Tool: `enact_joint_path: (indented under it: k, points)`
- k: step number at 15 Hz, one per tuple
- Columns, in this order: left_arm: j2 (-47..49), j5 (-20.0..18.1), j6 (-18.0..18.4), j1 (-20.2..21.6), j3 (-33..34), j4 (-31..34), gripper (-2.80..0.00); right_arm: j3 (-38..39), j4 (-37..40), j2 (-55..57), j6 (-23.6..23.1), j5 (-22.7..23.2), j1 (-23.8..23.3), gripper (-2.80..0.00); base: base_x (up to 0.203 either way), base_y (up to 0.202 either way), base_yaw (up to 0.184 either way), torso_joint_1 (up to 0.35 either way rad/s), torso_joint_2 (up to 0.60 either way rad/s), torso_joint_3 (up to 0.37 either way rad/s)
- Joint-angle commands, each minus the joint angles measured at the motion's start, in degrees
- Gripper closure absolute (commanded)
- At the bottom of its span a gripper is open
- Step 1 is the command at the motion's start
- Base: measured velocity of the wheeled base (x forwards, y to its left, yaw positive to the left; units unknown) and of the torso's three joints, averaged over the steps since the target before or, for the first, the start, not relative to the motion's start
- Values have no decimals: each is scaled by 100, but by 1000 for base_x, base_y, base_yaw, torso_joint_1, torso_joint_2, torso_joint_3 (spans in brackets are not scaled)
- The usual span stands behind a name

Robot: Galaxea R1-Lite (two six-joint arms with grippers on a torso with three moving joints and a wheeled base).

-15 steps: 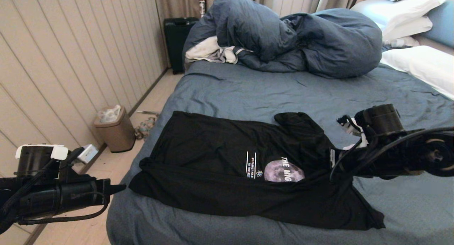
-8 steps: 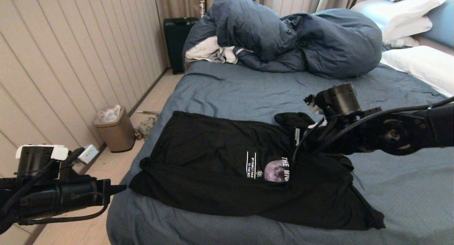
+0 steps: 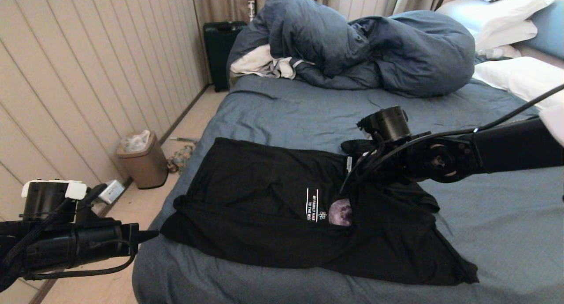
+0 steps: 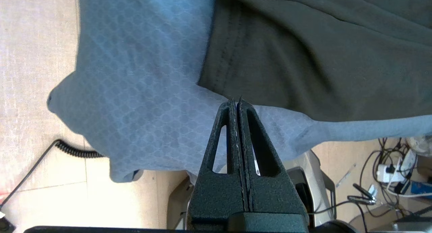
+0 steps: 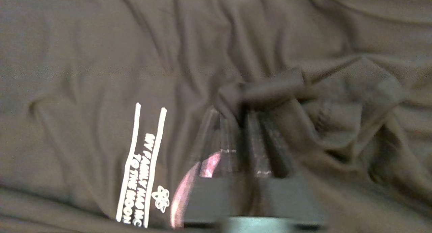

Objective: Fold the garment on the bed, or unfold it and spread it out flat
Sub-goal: Fold the black T-shirt

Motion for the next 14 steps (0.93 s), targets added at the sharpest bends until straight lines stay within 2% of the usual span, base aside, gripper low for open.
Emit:
enact_joint_path:
  k: [1,7,11,12,14]
  points:
    - [8,-13,-5,2,3,-18,0,-9,-5,9,6,2,13,-280,0,0,0,0,0,0]
    - [8,-13,-5,2,0,-21,0,-5,201,-284,9,7,-18,-280,0,0,0,0,0,0]
    - [-1,-13,-15,11,-18,-36,0,-21,318,-693,-2,47,-247,-280,0,0,0,0,0,0]
    - [-31,-13,-32,11,-36,-50,0,-4,383,-845,3,55,-318,0,0,0,0,0,0,0]
    - [-165,8,-32,20,6,-137,0,234,440,-1322,-8,103,-523,0,0,0,0,0,0,0]
